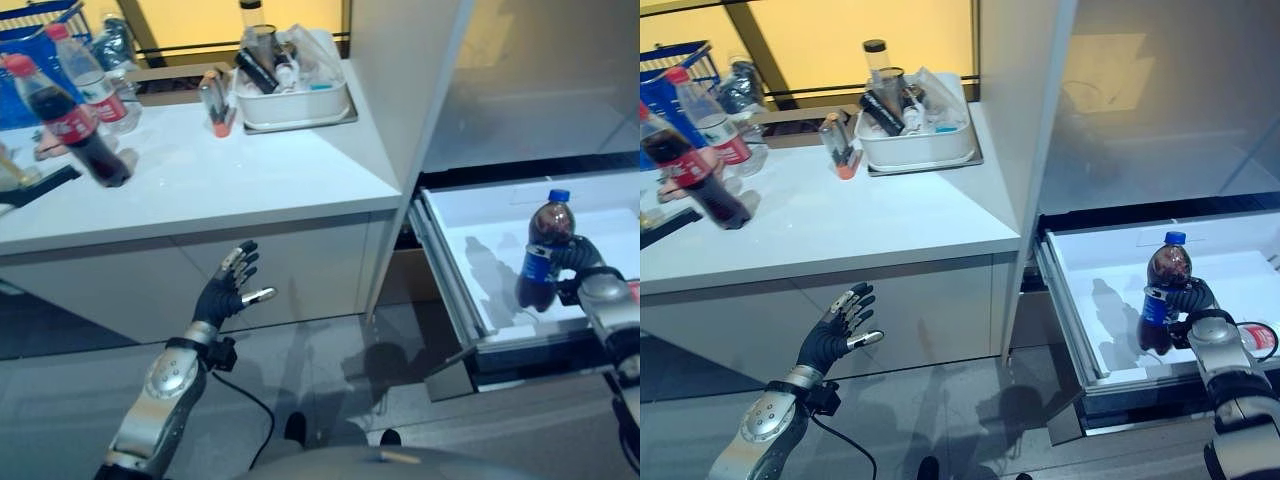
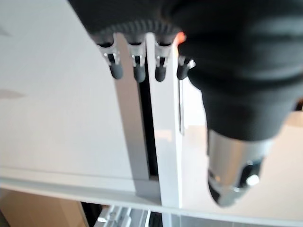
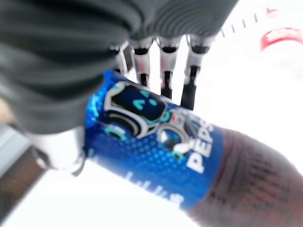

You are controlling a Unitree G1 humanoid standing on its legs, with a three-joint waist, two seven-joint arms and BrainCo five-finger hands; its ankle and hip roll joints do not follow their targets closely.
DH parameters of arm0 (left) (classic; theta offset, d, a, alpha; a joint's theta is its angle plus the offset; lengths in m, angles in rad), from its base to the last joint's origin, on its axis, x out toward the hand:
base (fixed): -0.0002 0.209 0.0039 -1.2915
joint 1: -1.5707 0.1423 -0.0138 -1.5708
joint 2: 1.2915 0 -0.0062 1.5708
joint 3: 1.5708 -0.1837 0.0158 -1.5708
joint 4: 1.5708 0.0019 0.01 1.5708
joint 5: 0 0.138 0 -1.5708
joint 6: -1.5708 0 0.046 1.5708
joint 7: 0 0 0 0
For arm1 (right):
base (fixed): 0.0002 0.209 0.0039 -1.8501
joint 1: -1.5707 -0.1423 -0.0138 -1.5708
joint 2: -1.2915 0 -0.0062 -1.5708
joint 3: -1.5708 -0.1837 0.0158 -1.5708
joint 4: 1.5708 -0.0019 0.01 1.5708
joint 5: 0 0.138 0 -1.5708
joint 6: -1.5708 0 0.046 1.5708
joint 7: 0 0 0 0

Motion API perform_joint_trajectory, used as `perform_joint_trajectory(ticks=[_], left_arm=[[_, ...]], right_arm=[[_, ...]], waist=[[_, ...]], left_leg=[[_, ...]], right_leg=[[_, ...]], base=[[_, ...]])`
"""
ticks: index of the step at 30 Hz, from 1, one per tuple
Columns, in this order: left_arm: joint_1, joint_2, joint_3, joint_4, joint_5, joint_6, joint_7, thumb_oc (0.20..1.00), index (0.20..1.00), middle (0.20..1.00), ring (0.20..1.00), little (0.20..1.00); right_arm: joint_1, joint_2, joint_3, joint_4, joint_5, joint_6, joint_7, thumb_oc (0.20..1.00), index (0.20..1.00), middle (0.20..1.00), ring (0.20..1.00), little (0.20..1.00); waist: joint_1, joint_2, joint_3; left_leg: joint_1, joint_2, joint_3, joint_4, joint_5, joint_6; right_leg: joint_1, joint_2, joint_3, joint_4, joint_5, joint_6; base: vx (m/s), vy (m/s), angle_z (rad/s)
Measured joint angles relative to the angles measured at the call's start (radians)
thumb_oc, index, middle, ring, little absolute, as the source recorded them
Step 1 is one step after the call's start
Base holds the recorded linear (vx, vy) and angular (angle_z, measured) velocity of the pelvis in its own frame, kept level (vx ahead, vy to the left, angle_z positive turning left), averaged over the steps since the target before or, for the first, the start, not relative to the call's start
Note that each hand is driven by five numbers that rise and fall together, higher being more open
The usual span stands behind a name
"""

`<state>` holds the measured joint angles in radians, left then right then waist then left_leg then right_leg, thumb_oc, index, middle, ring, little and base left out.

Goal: Take the drinks into the refrigerator

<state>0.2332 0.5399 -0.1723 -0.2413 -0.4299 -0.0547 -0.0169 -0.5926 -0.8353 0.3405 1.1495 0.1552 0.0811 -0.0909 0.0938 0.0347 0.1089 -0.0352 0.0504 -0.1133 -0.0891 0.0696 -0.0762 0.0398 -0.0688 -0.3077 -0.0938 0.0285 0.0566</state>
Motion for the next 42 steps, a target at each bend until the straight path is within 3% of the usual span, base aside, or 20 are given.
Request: perform_joint_trajectory(ticks=[7,11,17,21,22,23,24,29,32,35,42], left_arm=[[-0.019,0.029,-0.047,-0.014,-0.024,-0.002,-0.008,1.000,1.000,1.000,1.000,1.000],[-0.045,0.030,-0.047,-0.014,-0.024,-0.005,-0.010,1.000,1.000,1.000,1.000,1.000],[-0.132,0.036,-0.085,-0.012,-0.015,-0.010,0.004,1.000,1.000,1.000,1.000,1.000],[-0.203,0.031,-0.085,-0.012,-0.014,-0.024,0.021,1.000,1.000,1.000,1.000,1.000],[-0.217,0.031,-0.088,-0.012,-0.010,-0.024,0.024,1.000,1.000,1.000,1.000,1.000],[-0.224,0.031,-0.088,-0.012,0.009,-0.025,0.026,1.000,1.000,1.000,1.000,1.000],[-0.232,0.030,-0.091,-0.012,0.020,-0.025,0.028,1.000,1.000,1.000,1.000,1.000],[-0.278,0.008,-0.130,-0.011,0.025,-0.043,0.045,1.000,1.000,1.000,1.000,1.000],[-0.287,0.004,-0.131,-0.012,0.025,-0.050,0.047,1.000,1.000,1.000,1.000,1.000],[-0.281,0.000,-0.125,-0.011,0.025,-0.052,0.049,1.000,1.000,1.000,1.000,1.000],[-0.280,0.004,-0.127,-0.012,0.024,-0.052,0.036,1.000,1.000,1.000,1.000,1.000]], right_arm=[[-0.170,0.024,0.254,0.117,-0.325,0.004,0.033,0.200,0.200,0.200,0.200,0.200],[-0.199,0.054,0.256,0.158,-0.400,0.021,0.029,0.200,0.200,0.200,0.200,0.200],[-0.233,0.081,0.265,0.167,-0.498,0.066,0.003,0.200,0.200,0.200,0.200,0.200],[-0.227,0.098,0.332,0.163,-0.572,0.086,0.017,0.200,0.200,0.200,0.200,0.200],[-0.229,0.110,0.352,0.163,-0.602,0.099,0.014,0.247,0.247,0.247,0.247,0.247],[-0.235,0.110,0.344,0.160,-0.620,0.100,0.015,0.435,0.435,0.435,0.435,0.435],[-0.237,0.113,0.347,0.157,-0.648,0.100,0.017,1.000,1.000,1.000,1.000,1.000],[-0.255,0.117,0.336,0.157,-0.662,0.101,0.007,1.000,1.000,1.000,1.000,1.000],[-0.252,0.107,0.252,0.116,-0.530,0.090,0.009,1.000,1.000,1.000,1.000,1.000],[-0.189,0.064,0.154,-0.057,-0.346,0.066,-0.022,1.000,1.000,1.000,1.000,1.000],[-0.169,0.058,0.099,-0.162,-0.240,0.004,-0.021,1.000,1.000,1.000,1.000,1.000]], waist=[[0.067,-0.004,0.028],[0.090,-0.012,0.071],[0.083,-0.029,0.106],[0.083,-0.010,0.132],[0.081,-0.003,0.143],[0.075,0.000,0.150],[0.070,0.001,0.150],[0.058,0.018,0.163],[0.055,0.028,0.169],[0.034,0.053,0.189],[0.003,0.072,0.202]], left_leg=[[-0.064,-0.013,-0.029,0.001,0.014,0.003],[-0.089,-0.019,-0.055,0.010,0.017,0.002],[-0.149,-0.018,-0.075,0.032,0.020,-0.004],[-0.155,-0.013,-0.075,0.032,0.023,-0.008],[-0.157,-0.011,-0.074,0.032,0.023,-0.009],[-0.157,-0.010,-0.074,0.033,0.024,-0.009],[-0.157,-0.009,-0.074,0.032,0.024,-0.010],[-0.167,-0.008,-0.070,0.034,0.024,-0.010],[-0.164,-0.008,-0.057,0.035,0.024,-0.010],[-0.155,-0.007,-0.050,0.033,0.024,-0.010],[-0.129,-0.002,-0.021,0.027,0.024,-0.010]], right_leg=[[-0.043,-0.008,-0.034,0.002,-0.002,0.006],[-0.049,-0.010,-0.063,0.002,-0.006,0.009],[-0.094,-0.006,-0.076,0.002,0.000,0.001],[-0.102,-0.002,-0.077,0.002,0.004,-0.003],[-0.104,0.000,-0.077,0.002,0.005,-0.005],[-0.104,0.001,-0.077,0.002,0.006,-0.006],[-0.104,0.001,-0.078,0.002,0.006,-0.006],[-0.117,0.001,-0.070,0.002,0.009,-0.009],[-0.118,0.001,-0.061,0.002,0.010,-0.009],[-0.112,0.001,-0.054,0.003,0.012,-0.009],[-0.103,0.002,-0.027,0.003,0.014,-0.012]], base=[[-0.03,0.014,0.16],[-0.06,-0.005,0.20],[-0.07,0.012,0.06],[-0.04,0.013,-0.02],[-0.03,0.021,-0.05],[-0.05,0.046,-0.03],[-0.05,0.047,0.00],[-0.05,0.039,-0.02],[-0.04,0.025,-0.07],[-0.04,0.021,-0.06],[-0.02,0.018,-0.11]])
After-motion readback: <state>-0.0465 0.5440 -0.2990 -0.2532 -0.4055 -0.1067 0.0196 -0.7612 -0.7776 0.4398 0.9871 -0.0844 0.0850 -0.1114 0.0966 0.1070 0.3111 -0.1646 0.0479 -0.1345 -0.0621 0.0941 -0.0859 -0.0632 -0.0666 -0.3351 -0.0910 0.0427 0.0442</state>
